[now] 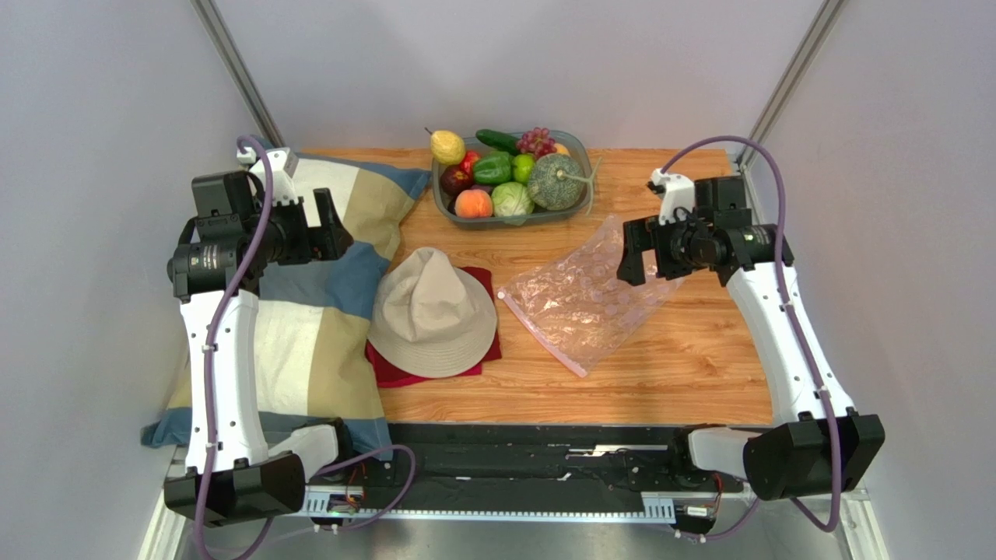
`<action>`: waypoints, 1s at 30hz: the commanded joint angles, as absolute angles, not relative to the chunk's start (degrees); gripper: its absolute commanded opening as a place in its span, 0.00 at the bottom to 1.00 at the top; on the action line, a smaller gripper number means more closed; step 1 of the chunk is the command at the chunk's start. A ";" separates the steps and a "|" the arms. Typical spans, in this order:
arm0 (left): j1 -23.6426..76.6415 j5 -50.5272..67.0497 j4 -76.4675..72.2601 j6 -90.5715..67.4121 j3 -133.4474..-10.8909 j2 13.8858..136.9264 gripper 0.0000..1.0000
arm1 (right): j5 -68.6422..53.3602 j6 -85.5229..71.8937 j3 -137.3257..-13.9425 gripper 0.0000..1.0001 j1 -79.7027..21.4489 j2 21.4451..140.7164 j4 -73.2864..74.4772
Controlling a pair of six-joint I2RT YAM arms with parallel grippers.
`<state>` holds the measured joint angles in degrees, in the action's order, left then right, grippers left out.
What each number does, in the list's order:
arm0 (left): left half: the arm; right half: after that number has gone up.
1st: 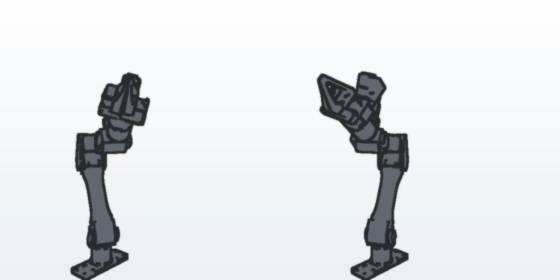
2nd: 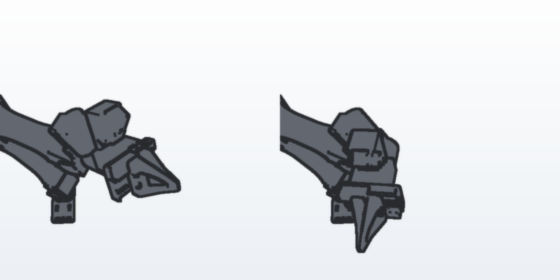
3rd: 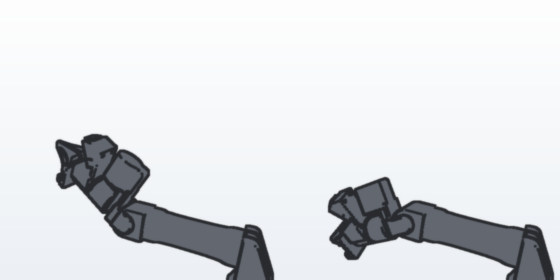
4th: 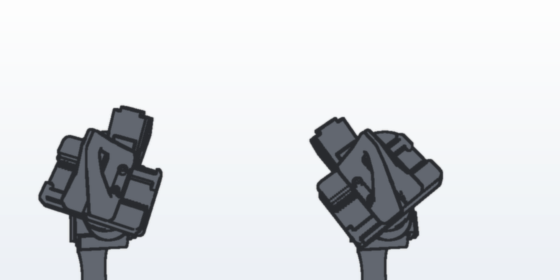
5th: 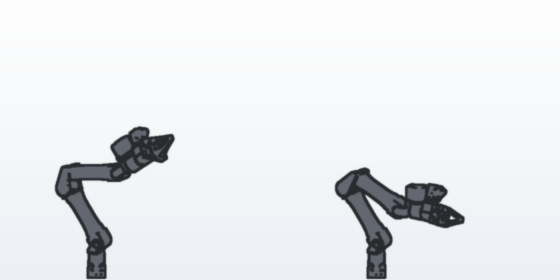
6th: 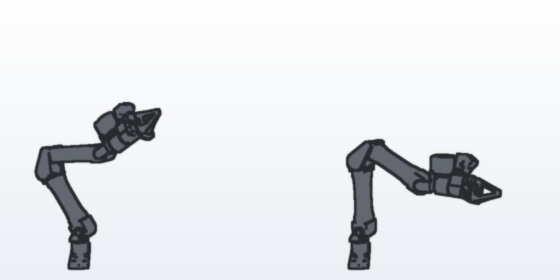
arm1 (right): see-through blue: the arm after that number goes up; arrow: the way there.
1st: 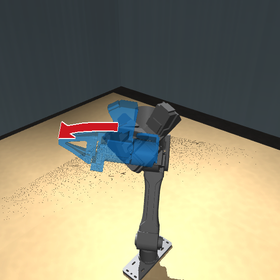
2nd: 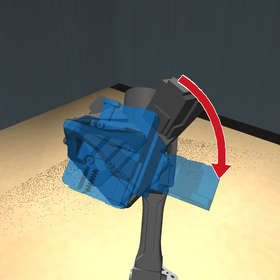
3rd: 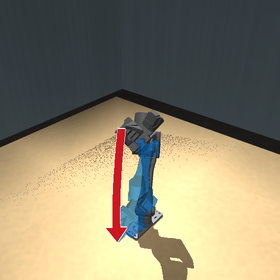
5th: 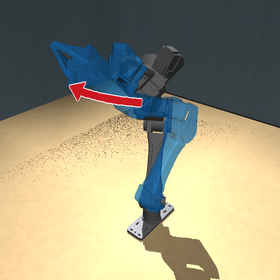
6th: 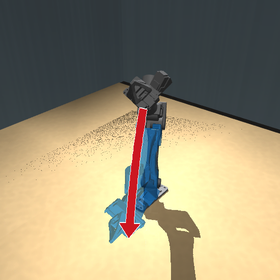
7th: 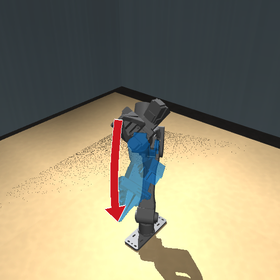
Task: Place the food in the zip-top bag and seal the zipper
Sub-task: Pick up the zipper food storage bag at the center of the board.
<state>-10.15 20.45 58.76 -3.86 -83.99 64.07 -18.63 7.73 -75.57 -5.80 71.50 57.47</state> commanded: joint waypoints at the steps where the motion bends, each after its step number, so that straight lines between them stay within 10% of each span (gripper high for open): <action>1: -10.20 21.79 57.65 -4.84 -85.16 63.81 0.99 | -15.66 11.86 -73.48 1.00 -12.28 73.03 53.36; 12: -10.20 21.27 57.83 -3.43 -84.90 61.79 0.99 | -0.27 19.15 -69.78 1.00 -30.66 82.61 45.44; 30: -10.20 29.52 58.80 -0.62 -80.77 61.00 0.99 | 2.73 30.57 -82.79 1.00 -33.84 102.67 42.36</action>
